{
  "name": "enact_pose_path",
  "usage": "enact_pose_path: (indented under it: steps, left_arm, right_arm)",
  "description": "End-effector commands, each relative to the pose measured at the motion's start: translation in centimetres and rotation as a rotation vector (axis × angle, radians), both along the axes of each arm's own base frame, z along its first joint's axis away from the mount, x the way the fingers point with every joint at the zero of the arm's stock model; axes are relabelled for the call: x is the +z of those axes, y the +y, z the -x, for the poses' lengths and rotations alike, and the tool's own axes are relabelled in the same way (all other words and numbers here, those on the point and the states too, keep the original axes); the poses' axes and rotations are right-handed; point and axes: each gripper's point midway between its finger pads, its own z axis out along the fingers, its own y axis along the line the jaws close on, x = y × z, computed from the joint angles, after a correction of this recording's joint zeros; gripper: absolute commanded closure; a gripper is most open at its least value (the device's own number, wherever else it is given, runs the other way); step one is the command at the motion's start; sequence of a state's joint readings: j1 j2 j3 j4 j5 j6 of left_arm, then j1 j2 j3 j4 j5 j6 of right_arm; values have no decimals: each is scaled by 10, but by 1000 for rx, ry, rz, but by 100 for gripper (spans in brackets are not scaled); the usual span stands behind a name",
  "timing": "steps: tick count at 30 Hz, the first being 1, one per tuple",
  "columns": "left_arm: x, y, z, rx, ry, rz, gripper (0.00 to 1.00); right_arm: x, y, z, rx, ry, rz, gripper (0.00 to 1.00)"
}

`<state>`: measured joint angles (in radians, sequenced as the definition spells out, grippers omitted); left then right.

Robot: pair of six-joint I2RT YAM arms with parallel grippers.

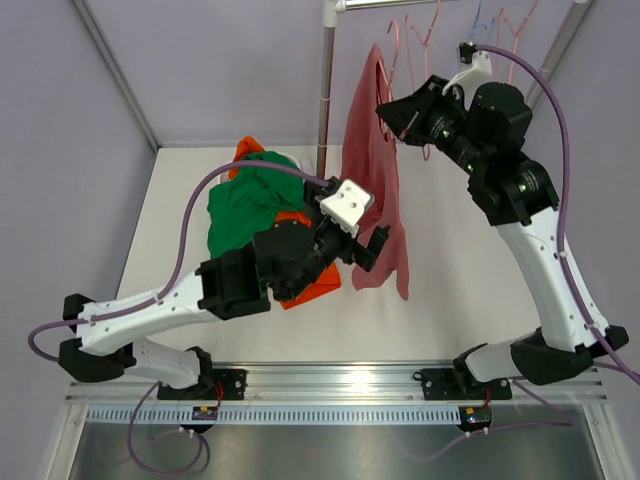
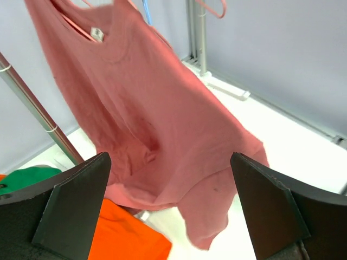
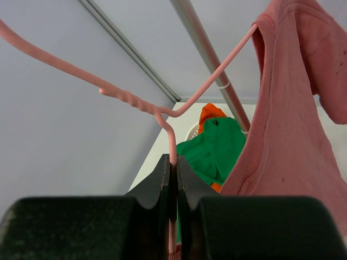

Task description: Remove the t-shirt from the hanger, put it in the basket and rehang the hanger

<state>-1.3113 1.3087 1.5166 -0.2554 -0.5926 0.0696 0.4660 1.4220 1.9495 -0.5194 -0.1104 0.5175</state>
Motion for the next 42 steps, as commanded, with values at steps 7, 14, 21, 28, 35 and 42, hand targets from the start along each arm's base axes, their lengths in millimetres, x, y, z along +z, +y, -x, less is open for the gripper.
enact_pose_path:
  steps: [7,14,21,28,35,42]
  left_arm:
    - [14,12,57,28,14,92,1]
    - [-18,-12,80,-38,22,50,1]
    - [-64,-16,68,10,-54,-13,1]
    - [-58,-8,41,134,-111,-26,1]
    - [-57,5,27,253,-138,-20,1]
    - [-57,0,16,251,-133,-14,100]
  right_arm:
    - [20,-13,23,-98,-67,-73,100]
    - [38,-4,17,-109,-72,-93,100]
    - [47,11,17,-87,-65,-78,100]
    - [39,17,28,-69,-56,-68,100]
    - [37,21,32,-49,-51,-70,100]
    - [37,21,33,-51,-51,-71,100]
